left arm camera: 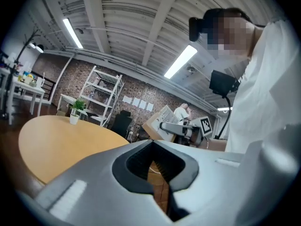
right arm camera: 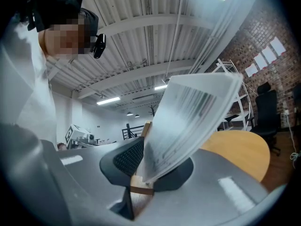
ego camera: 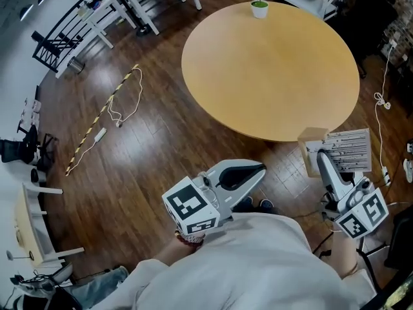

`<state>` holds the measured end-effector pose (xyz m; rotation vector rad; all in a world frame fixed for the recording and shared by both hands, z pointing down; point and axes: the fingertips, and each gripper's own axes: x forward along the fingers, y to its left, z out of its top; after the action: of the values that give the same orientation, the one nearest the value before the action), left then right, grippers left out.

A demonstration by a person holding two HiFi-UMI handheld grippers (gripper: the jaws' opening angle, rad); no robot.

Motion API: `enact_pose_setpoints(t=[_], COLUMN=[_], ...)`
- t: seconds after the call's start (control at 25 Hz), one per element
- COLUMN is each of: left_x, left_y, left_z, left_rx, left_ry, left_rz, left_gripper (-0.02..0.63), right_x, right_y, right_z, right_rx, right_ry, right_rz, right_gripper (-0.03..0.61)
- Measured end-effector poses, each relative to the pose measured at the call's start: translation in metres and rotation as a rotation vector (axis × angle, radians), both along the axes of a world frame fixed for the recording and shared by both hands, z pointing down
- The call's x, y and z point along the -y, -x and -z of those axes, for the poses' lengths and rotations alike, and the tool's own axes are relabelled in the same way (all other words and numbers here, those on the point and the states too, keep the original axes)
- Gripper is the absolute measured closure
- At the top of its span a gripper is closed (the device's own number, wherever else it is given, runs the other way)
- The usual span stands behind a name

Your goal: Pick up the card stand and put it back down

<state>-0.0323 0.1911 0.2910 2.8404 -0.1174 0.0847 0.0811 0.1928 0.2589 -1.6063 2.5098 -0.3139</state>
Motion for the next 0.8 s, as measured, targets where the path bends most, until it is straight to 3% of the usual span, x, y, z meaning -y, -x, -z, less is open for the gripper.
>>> enact_pose_setpoints(t=[0.16, 0.44, 0.64, 0.8], left_x=[0.006, 0.074, 0.135, 0.172], left_y=[0.015, 0.061, 0.033, 0.005], left_z=[-0.026, -0.053, -0.062, -0.044], left_rx=[0.073, 0.062, 0.066, 0.036], left_ry=[-0.054, 0.055, 0.078, 0.080], left_rz=[-0.036, 0.096, 0.126, 0.189], left_gripper=[0.627, 0.627, 0.627, 0.627], right_x=[0.028, 0.092, 0.161, 0.224], right_y=[-0.005, 0.012, -0.030, -0.072], right_z=[-0.023, -0.037, -0.052, -0.084], right_rx=[0.012, -0.018, -0.038, -0.135], right_ry=[0.016, 0.024, 0.048, 0.093], right_rz=[-0.026, -0.029, -0.022, -0.005], right_gripper=[0.512, 0.511, 0.511, 0.511])
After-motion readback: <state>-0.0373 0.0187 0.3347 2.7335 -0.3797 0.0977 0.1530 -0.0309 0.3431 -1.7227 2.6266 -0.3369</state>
